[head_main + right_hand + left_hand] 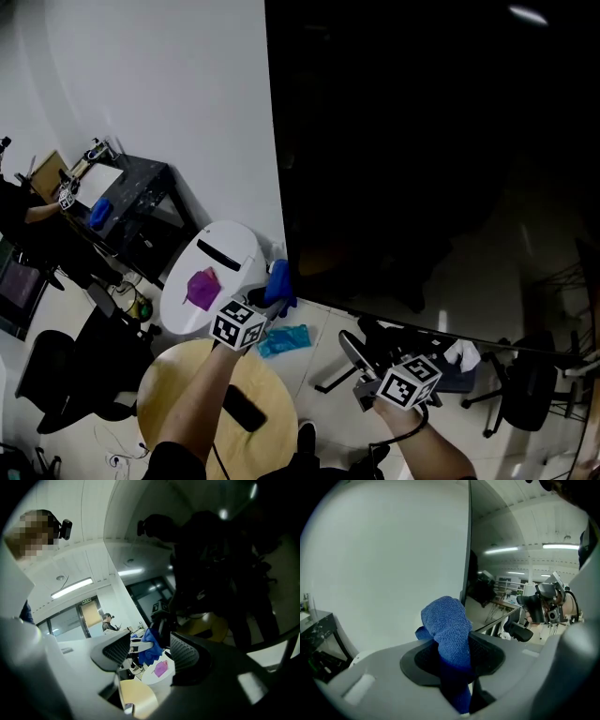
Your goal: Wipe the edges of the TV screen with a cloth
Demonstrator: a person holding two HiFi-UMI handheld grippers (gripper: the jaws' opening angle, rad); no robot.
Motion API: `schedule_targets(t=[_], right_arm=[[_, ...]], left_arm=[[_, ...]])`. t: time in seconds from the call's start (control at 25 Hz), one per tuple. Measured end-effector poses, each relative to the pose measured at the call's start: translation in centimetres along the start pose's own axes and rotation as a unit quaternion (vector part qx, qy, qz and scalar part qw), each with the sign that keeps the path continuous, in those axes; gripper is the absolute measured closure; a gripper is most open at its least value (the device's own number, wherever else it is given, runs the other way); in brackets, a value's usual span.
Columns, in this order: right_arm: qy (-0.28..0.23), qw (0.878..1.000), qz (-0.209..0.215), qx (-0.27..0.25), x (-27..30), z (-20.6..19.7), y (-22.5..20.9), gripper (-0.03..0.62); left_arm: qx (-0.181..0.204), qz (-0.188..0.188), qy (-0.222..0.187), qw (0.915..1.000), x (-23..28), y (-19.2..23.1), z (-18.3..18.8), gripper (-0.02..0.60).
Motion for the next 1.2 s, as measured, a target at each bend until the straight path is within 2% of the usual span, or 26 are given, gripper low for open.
schedule_targets(t=[0.12,0.44,0.64,1.2], right_arm=[[-0.004,1.000,0.007,-0.012,-0.1,0.8,0.3,0.321],[-0.026,0.999,0.019,-0.033,-0.3,4.1,1.1,0.324],[-0.031,0.997,0.032,-0.065,-0.5,6.9,2.1,0.326],[-0.084,0.982,0.054,-0.160,-2.6,18.3,5.5,0.327]], left_arm=[[0.019,0.002,-0.011,0.9998,-0.8,-0.7,1.9,0.451],[0.032,0.000,-0.049,0.9983,-3.1,-2.2,6.7,0.451],[0.051,0.002,-0.063,0.9967,-4.4,-2.9,9.7,0.451],[0.106,0.011,-0.106,0.9887,-8.9,-6.2,18.9,0.451]])
Point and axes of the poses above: the fingertips, and each gripper's own axes: x forward along the fingers, y to its left, z out of its top, the point moved 1 cm from there along -x, backward along the fingers, and after that the axes turned 13 degrees about -x, right-handed, at the moved point
